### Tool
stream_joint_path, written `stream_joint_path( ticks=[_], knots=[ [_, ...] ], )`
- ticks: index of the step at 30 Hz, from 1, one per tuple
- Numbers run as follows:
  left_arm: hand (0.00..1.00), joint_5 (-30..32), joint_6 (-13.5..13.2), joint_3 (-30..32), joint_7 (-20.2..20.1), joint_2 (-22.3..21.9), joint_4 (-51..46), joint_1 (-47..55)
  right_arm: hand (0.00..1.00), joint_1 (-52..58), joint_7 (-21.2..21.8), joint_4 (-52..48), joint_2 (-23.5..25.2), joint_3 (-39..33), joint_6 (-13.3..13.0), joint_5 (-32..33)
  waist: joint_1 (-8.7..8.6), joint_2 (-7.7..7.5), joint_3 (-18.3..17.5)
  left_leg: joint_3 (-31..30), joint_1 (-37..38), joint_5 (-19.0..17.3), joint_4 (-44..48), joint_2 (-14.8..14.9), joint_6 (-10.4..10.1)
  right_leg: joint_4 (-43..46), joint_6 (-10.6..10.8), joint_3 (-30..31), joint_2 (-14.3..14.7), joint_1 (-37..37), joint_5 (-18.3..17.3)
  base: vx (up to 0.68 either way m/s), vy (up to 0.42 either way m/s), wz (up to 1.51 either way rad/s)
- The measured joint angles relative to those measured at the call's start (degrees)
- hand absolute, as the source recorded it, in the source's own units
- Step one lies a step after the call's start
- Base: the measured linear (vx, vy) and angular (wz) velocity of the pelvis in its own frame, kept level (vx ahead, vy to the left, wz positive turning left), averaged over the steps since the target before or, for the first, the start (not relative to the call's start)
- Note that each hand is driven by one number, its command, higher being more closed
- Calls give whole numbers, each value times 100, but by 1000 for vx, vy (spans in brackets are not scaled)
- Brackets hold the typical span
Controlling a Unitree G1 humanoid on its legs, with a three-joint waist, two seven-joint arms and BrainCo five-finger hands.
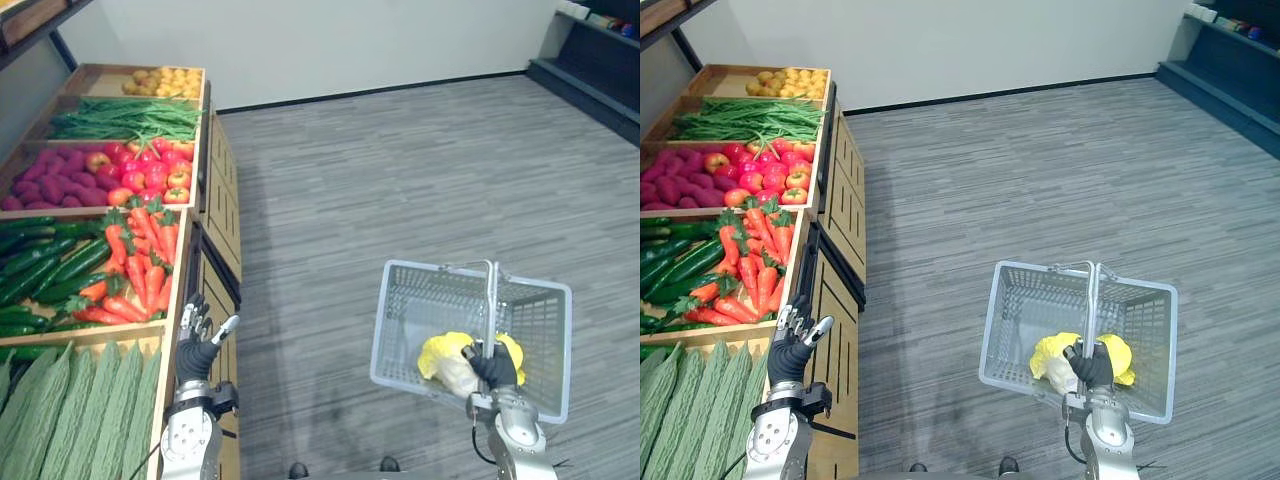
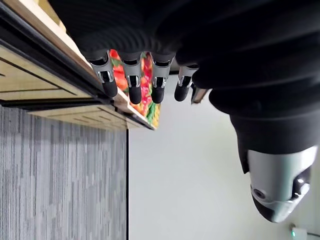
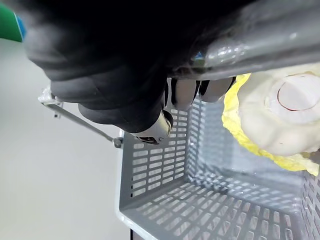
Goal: Pick vegetable in the basket
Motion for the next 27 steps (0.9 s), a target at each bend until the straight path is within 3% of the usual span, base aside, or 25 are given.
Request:
stream_joint_path(
  ticks=[1, 3, 5, 6, 8, 9, 12, 14, 17, 18, 19, 20, 21, 22, 23, 25, 27],
  knots=[
    [0, 0, 0, 1, 3, -14, -1, 8, 100, 1, -2, 8, 40, -3, 0, 2, 23, -63, 38, -28, -87, -104, 188, -15, 10, 111, 26, -54, -43, -39, -107, -7, 24, 28],
    [0, 57, 9, -19, 9, -147, -62, 51, 100, 2, -13, 21, 129, -90, 1, 0, 76, -177, 172, -163, -682, -781, 1546, -46, 56, 890, 105, -339, -230, -290, -644, -8, 60, 45],
    [0, 156, 12, -38, 105, -209, -231, 112, 100, 35, -22, 20, 135, -91, 4, -4, 77, -150, 269, -297, -980, -1434, 2518, 33, 134, 1599, 166, -572, -345, -295, -988, 40, 117, 51],
    [0, 215, 13, -50, 152, -226, -287, 133, 100, 28, -19, 20, 134, -51, 7, -6, 117, -120, 329, -373, -1020, -1709, 2837, 41, 220, 2443, 106, -593, -452, -500, -1002, 99, 136, 33],
    [0, 291, 40, -38, 309, -210, -293, 157, 100, 24, -18, 16, 206, 34, 5, -6, 107, -90, 385, -487, -980, -1861, 2935, 50, 387, 3877, -34, -516, -652, -1202, -874, 140, 152, 29],
    [0, 342, 48, -44, 371, -154, -301, 135, 100, 13, -21, 16, 269, 35, 7, 0, 91, -123, 370, -568, -901, -1913, 2927, 83, 437, 4046, -30, -477, -623, -1407, -1080, 221, 114, 34],
    [0, 444, 67, -71, 482, -89, -311, 43, 100, -32, -16, 10, 307, 36, -3, 0, 95, -164, 348, -766, -803, -2100, 2913, 119, 419, 3688, -39, -424, -506, -1777, -1202, 334, -5, 23],
    [0, 445, 68, -196, 512, -44, -225, -224, 100, -27, -27, 0, 303, 13, -4, 5, 72, -128, 361, -968, -629, -2280, 2855, 158, 344, 3176, -40, -61, -270, -2066, -1153, 446, -120, 50],
    [0, 556, 65, -295, 613, -70, 68, -558, 100, 16, -54, 0, 296, 30, 8, -4, -93, -87, 386, -1364, -231, -2503, 2744, 257, 87, 2819, -24, 549, -34, -2350, -886, 457, -212, 87],
    [0, 566, 63, -304, 613, -59, 85, -538, 100, 82, -54, 0, 288, 104, 9, -9, -100, -181, 325, -1511, 58, -2630, 2653, 337, -65, 2799, -26, 543, -27, -2360, -565, 732, -398, 112],
    [0, 565, 79, -375, 613, -115, 172, -529, 100, 149, -73, 0, 185, 178, 14, -5, -125, 45, 303, -1603, 101, -2663, 2925, 577, -191, 3138, -121, 293, 124, -2231, -648, 627, -345, 81],
    [0, 564, 75, -416, 612, -170, 140, -478, 100, 135, -73, -8, 145, 237, 13, -4, -86, 142, 290, -1599, 10, -2559, 3176, 699, -290, 3222, -236, 162, 203, -2190, -725, 743, -415, 54],
    [0, 564, 70, -455, 607, -284, 114, -405, 100, 86, -73, -44, 104, 340, 14, -5, -40, 219, 289, -1602, -249, -2122, 3831, 782, -340, 3249, -415, 13, 281, -2023, -855, 573, -350, 40],
    [0, 562, 73, -519, 591, -326, 112, -351, 100, 96, -101, -141, 85, 418, 14, -6, -37, 246, 293, -1510, -636, -1426, 4680, 857, -278, 3018, -524, -104, 308, -1692, -921, 559, -343, 42],
    [0, 564, 71, -563, 573, -326, 110, -333, 100, 119, -120, -176, 70, 445, 12, -6, -21, 255, 296, -1389, -800, -1240, 5078, 913, -257, 2835, -536, -104, 348, -1474, -928, 529, -304, 35],
    [0, 562, 68, -637, 588, -326, 24, -300, 100, 177, -237, -310, 59, 417, 11, 7, 108, 262, 299, -642, -1245, -1298, 6124, 1209, -214, 2027, -543, -138, 475, -503, -929, 557, -247, 22],
    [0, 562, 65, -643, 587, -326, -107, -298, 100, 140, -301, -372, 54, 391, -9, 14, 118, 262, 298, -258, -1532, -1386, 6250, 1302, -89, 1703, -545, -208, 487, -95, -931, 406, -122, 21]
  ],
)
